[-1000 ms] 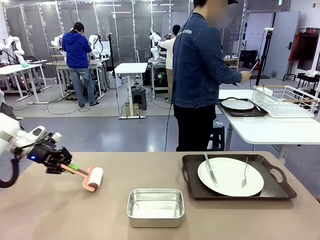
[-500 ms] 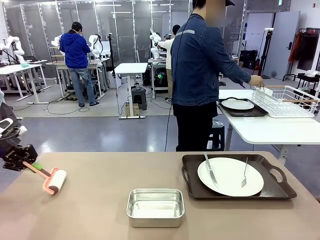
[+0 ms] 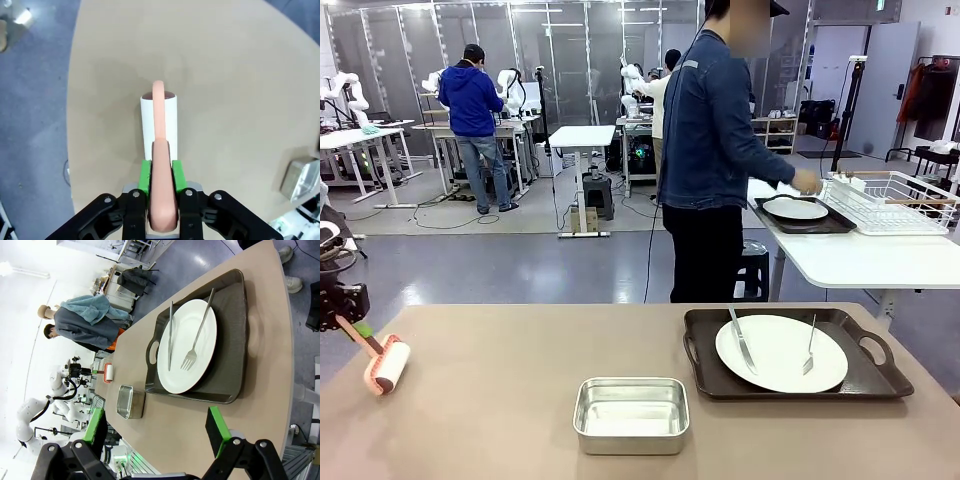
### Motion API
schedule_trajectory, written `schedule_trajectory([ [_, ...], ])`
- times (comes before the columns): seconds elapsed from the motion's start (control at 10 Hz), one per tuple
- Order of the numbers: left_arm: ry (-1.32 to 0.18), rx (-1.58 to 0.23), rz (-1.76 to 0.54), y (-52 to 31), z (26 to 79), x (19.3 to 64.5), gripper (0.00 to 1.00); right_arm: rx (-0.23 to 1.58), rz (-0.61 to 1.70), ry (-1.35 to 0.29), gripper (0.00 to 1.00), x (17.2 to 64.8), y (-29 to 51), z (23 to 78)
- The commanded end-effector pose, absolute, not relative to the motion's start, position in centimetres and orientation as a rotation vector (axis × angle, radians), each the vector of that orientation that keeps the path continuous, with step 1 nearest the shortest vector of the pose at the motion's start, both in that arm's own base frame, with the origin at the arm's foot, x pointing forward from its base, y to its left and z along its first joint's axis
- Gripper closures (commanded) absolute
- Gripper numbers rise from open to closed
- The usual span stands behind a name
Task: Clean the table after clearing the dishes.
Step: When the left (or right) Handle tray is removed, use the left hand (or right hand) to clean the left (or right) side of the table with the Lint Roller.
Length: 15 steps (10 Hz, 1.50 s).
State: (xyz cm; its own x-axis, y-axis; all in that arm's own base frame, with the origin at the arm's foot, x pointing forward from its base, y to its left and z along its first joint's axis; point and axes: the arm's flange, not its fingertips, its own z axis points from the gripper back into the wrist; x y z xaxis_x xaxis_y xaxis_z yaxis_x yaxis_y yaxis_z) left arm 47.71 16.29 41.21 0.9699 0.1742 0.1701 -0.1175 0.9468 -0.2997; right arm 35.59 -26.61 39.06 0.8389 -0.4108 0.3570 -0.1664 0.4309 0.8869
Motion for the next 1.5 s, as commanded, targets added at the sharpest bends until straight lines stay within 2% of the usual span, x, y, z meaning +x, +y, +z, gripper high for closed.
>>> schedule_trajectory([
  [0.0,-0.216,-0.227,0.133,14.3,43.8,46.5,0.78,1.134,-0.16,-0.593,0.0,35.5,-26.6,39.3],
  [0.5,-0.299,-0.106,0.088,10.1,52.3,44.3,0.78,1.134,-0.16,-0.593,0.0,35.5,-26.6,39.3],
  [1.4,-0.333,-0.114,0.062,9.7,53.5,44.8,0.78,1.134,-0.16,-0.593,0.0,35.5,-26.6,39.3],
])
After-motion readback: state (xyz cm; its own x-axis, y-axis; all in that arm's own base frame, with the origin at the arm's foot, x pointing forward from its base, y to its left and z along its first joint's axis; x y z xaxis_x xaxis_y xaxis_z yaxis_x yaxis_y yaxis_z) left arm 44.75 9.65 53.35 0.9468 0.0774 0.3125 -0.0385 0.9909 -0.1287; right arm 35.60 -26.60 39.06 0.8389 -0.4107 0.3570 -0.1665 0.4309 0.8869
